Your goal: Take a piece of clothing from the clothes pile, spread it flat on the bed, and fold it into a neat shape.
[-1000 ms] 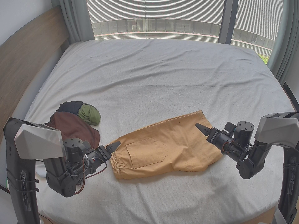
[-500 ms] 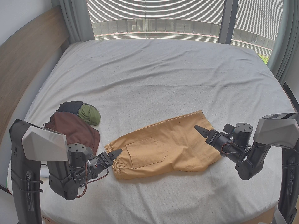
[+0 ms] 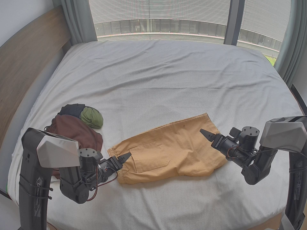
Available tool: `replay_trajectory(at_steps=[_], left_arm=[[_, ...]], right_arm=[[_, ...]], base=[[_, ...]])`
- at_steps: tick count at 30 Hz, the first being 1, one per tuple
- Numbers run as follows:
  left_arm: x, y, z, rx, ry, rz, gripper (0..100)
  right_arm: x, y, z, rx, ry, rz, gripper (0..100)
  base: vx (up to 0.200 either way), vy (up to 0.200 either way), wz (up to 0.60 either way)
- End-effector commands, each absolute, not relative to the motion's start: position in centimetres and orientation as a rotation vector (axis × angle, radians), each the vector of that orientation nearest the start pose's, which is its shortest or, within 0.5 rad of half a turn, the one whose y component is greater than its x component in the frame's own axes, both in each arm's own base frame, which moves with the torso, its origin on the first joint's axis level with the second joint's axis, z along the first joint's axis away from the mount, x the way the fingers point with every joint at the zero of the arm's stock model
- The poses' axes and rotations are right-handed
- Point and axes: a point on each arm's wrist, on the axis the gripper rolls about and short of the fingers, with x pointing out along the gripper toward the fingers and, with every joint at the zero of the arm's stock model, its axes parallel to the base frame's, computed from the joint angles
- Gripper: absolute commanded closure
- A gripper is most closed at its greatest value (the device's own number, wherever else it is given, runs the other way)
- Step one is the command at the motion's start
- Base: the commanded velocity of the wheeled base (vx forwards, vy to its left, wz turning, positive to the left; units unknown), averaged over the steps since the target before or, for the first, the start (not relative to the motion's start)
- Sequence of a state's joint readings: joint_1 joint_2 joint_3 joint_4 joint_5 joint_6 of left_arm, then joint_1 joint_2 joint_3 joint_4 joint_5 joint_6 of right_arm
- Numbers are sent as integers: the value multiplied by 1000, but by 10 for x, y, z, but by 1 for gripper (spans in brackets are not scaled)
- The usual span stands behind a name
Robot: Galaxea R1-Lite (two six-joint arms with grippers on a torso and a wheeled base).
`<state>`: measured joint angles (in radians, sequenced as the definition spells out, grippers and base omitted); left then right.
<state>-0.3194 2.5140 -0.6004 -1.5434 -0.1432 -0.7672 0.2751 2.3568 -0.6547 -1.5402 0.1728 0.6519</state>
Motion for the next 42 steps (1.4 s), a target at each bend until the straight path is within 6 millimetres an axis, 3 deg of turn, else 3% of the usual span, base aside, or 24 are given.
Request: replay_trajectory(at_steps=[1, 15, 22, 36, 37, 42], left_arm=[[332, -114, -56, -709, 539, -288, 0], [329, -122, -62, -713, 565, -310, 0], [339, -137, -58, -769, 533, -347, 0], [346, -142, -58, -803, 515, -358, 0], [346, -142, -58, -803, 515, -358, 100], [345, -140, -56, -809, 514, -355, 100]], right_arm=[[350, 103, 12, 631, 302, 379, 0], [350, 104, 12, 631, 303, 381, 0], [350, 104, 12, 631, 304, 380, 0], [350, 103, 13, 631, 302, 379, 0], [350, 103, 13, 631, 302, 378, 0], [350, 102, 12, 632, 302, 374, 0]], base=[[0, 0, 0], [0, 0, 0], [0, 0, 0], [0, 0, 0], [0, 0, 0], [0, 0, 0]])
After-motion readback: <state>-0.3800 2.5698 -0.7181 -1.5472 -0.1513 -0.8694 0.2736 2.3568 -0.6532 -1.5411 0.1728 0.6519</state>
